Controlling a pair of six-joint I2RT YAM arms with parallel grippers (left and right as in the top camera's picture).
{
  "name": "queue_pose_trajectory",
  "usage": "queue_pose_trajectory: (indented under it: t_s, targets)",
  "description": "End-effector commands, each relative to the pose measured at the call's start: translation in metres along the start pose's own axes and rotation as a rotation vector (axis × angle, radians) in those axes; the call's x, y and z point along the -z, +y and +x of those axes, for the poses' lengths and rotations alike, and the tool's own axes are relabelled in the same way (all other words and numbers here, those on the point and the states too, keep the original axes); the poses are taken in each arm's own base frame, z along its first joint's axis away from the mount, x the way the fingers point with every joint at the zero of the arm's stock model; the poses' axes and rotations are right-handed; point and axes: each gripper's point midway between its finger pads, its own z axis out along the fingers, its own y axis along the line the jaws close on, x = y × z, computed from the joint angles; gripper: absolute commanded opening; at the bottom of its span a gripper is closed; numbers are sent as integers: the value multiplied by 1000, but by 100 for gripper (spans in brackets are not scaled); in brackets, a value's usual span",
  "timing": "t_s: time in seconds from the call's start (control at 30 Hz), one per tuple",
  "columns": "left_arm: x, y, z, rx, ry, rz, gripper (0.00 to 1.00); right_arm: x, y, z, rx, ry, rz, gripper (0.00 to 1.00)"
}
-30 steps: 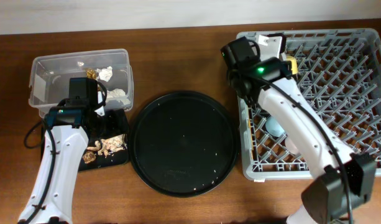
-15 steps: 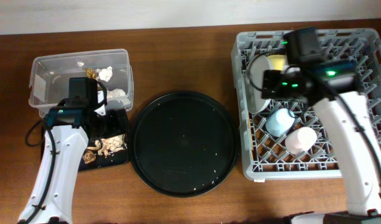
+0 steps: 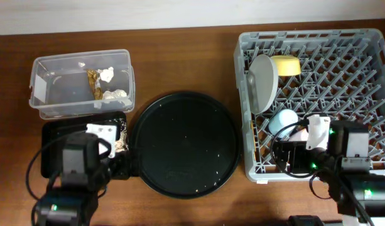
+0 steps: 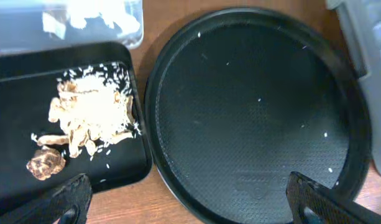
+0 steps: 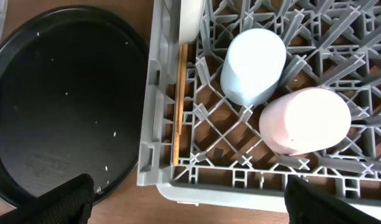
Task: Sort waste into correct bins and load items into the dishwasher rack
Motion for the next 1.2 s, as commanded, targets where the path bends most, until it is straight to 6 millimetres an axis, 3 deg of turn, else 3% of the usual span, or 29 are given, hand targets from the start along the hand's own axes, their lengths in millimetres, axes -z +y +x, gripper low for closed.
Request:
queue_pose_trajectory:
  t_s: [0.0,0.17,0.23,0.33,0.4,0.5,0.6,0.73,0.8,0.87,0.9,0.93,1.17]
  targets:
    - [11,-1,-1,-19,-54,5,99,-4,-5,2,-19,19,18,99]
    - [11,-1,-1,-18,-52,5,99,-33,-11,11,-48,163,23,99]
    - [11,-1,-1,-18,-52,5,99,-35,-16,8,-32,150,52,99]
    - [11,-1,-1,-18,-52,5,99,-27,-4,-28,60,-137,27,99]
    - [11,-1,-1,-18,-52,5,99,-24,3,-19,113,-393,-15,99]
    - [11,-1,-1,-18,-52,5,99,-11,4,-8,152,-625,-27,99]
    - [11,-1,-1,-18,-52,5,99,0,6,-15,190,-855,-39,99]
    - [11,-1,-1,-18,-52,5,99,-10,1,-26,206,-1029,-27,99]
    - [11,-1,-1,-18,-52,5,100,-19,-5,-24,201,-1048,0,99]
    - [11,-1,-1,-18,-52,5,99,-26,-6,-20,317,-1014,66,99]
    - [11,-1,-1,-18,-52,5,99,-48,-9,-5,312,-906,58,99]
    - [11,-1,-1,-18,-52,5,99,-55,-9,1,312,-870,53,99]
    - [11,-1,-1,-18,-52,5,99,-55,-9,1,313,-870,51,99]
